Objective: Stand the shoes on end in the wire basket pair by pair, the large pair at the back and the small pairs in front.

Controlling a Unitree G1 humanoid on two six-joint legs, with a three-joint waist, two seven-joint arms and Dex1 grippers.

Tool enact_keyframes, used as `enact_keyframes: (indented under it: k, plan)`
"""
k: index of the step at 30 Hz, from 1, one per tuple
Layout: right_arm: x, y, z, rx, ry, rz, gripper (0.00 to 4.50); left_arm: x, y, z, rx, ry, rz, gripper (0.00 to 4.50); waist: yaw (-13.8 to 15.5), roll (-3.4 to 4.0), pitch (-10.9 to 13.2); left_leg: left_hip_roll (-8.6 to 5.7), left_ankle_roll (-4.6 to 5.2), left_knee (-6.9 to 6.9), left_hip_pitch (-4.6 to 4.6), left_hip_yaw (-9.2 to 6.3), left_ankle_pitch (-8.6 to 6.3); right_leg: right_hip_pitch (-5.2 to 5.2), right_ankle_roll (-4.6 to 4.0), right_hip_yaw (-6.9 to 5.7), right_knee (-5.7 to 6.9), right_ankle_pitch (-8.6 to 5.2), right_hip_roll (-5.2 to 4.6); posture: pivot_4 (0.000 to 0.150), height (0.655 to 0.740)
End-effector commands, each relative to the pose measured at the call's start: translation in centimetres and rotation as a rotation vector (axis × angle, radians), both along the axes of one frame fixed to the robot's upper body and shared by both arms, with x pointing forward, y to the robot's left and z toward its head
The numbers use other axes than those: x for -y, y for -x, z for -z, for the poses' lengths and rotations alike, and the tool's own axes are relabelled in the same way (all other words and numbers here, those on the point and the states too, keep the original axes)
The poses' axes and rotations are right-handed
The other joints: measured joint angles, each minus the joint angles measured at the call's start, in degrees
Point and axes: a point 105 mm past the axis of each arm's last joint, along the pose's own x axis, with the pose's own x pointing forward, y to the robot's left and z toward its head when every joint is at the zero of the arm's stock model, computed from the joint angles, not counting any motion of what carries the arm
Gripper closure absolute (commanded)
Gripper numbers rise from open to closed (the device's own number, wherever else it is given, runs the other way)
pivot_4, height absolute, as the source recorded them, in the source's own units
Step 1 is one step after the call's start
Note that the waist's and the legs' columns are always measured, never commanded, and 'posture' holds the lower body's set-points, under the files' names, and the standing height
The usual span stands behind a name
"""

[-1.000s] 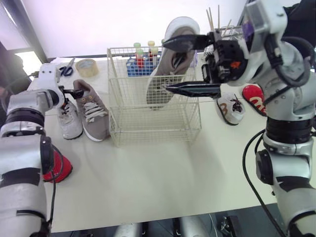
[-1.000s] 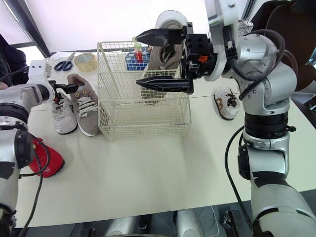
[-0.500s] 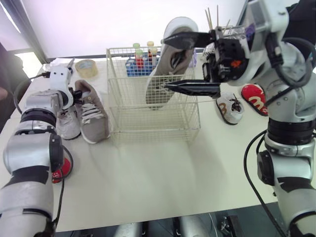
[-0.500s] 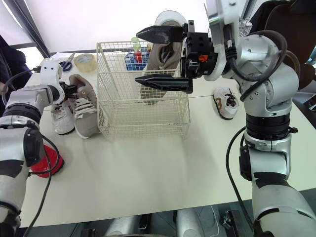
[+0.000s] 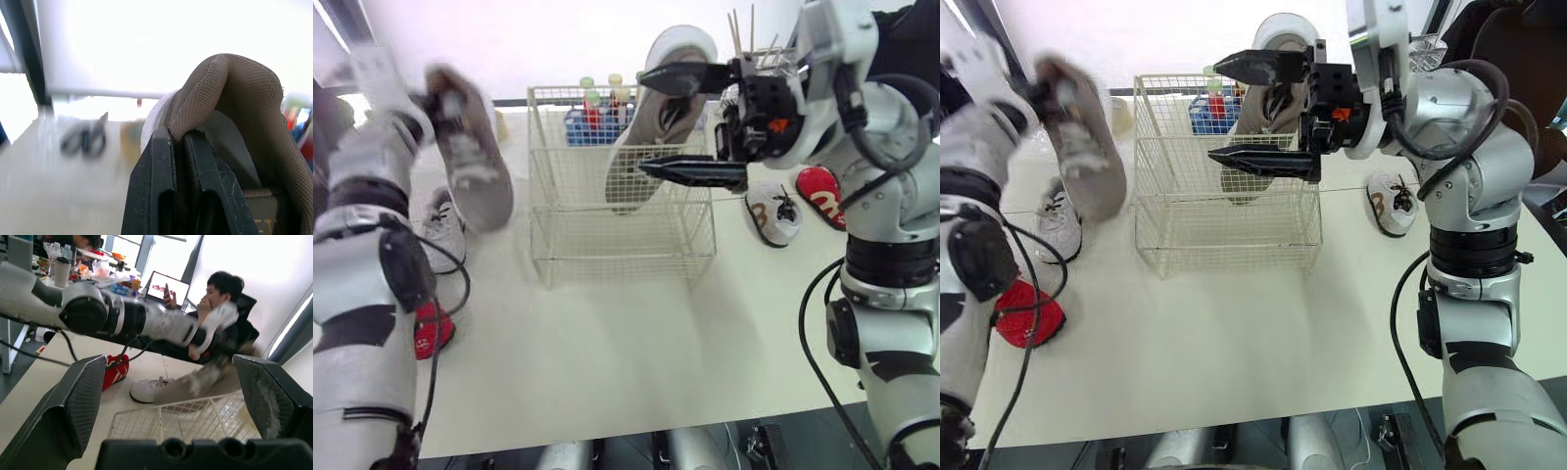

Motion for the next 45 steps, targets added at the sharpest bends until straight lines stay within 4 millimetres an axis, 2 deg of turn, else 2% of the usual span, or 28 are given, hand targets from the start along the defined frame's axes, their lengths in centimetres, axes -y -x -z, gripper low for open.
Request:
enact_keyframes:
  k: [1,7,9,12,16,24,31,36,39,42,45]
  plan:
    - [0.4,0.4,-0.7,0.019,-0.03,0.018,0.0,1.9,5.4,-11.5,0.483,-0.058,0.03,4.46,0.01,0.0,0.0,-0.01,0.04,0.04,-0.02,0.0,-0.02,0.01,0.03,0.0,-0.02,0.02,-0.02,0.15,0.74]
    - [0.8,0.1,-0.4,0.008,-0.04,0.054,0.0,4.9,10.7,-17.0,0.836,-0.092,0.053,4.46,0.1,0.0,0.0,-0.03,0.08,0.06,0.04,0.02,-0.04,0.1,0.08,0.02,-0.07,0.04,-0.04,0.15,0.74]
    - [0.9,0.2,-0.3,0.012,-0.038,0.068,0.0,6.9,12.2,-17.8,0.953,-0.13,0.072,4.46,0.14,0.0,0.0,-0.02,0.08,0.06,0.06,0.01,-0.04,0.13,0.08,0.01,-0.06,0.04,-0.03,0.15,0.74]
    - [1.1,0.2,-0.3,0.018,-0.04,0.085,0.0,9.7,12.8,-17.6,1.045,-0.154,0.108,4.46,0.22,0.0,0.0,-0.03,0.07,0.14,0.09,0.01,-0.04,0.2,0.08,0.01,-0.05,0.04,-0.03,0.15,0.74]
    - [1.3,0.6,-0.4,0.026,-0.049,0.109,0.0,13.8,12.2,-16.1,1.113,-0.159,0.162,4.46,0.43,-0.01,0.0,-0.03,0.08,0.17,0.16,0.01,-0.04,0.29,0.08,0.01,-0.06,0.05,-0.03,0.15,0.74]
    - [1.8,1.1,-0.3,0.027,-0.054,0.165,0.0,18.4,10.5,-12.9,1.115,-0.169,0.19,4.46,-0.01,0.0,0.0,-0.01,0.09,0.13,0.18,0.07,-0.03,0.24,0.08,0.02,-0.03,0.05,0.01,0.15,0.74]
    - [2.2,1.4,-0.2,0.022,-0.057,0.205,0.0,19.7,9.3,-9.1,1.076,-0.255,0.1,4.46,0.22,0.0,0.0,-0.01,0.1,0.14,0.18,0.08,-0.03,0.25,0.08,0.04,-0.02,0.05,0.01,0.15,0.74]
    - [2.3,1.4,-0.1,0.019,-0.058,0.216,0.0,20.1,7.6,-5.0,0.996,-0.275,0.046,4.46,0.39,0.01,-0.02,-0.01,0.1,0.15,0.2,0.07,-0.03,0.27,0.08,0.04,-0.03,0.05,0.0,0.15,0.74]
    - [2.4,1.4,-0.1,0.017,-0.058,0.217,0.0,20.6,7.2,-3.4,0.968,-0.28,0.048,4.46,0.86,0.02,-0.03,-0.02,0.11,0.16,0.26,0.08,-0.03,0.34,0.08,0.05,-0.03,0.05,0.0,0.15,0.74]
    - [2.5,1.3,0.0,0.011,-0.056,0.217,0.0,20.9,6.1,0.0,0.873,-0.277,0.041,4.46,1.46,0.04,-0.06,-0.02,0.15,0.17,0.3,0.1,0.0,0.37,0.08,0.06,-0.03,0.05,0.0,0.15,0.74]
    - [2.5,1.3,0.1,0.006,-0.053,0.215,0.0,20.9,5.9,1.5,0.828,-0.288,0.021,4.46,1.51,0.03,-0.07,-0.02,0.16,0.19,0.29,0.1,0.0,0.38,0.08,0.06,-0.03,0.05,0.0,0.15,0.74]
